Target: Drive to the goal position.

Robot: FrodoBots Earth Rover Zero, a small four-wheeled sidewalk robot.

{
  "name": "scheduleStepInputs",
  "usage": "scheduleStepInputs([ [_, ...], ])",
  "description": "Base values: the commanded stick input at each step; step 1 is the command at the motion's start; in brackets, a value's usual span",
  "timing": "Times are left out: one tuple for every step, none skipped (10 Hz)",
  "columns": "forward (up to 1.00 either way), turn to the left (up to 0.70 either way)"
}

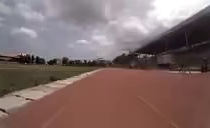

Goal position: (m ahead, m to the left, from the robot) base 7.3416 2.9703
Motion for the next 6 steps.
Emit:
scheduleStepInputs([
  [0.45, 0.00],
  [0.45, 0.00],
  [0.45, 0.00],
  [0.45, 0.00],
  [0.45, 0.00],
  [0.45, 0.00],
])
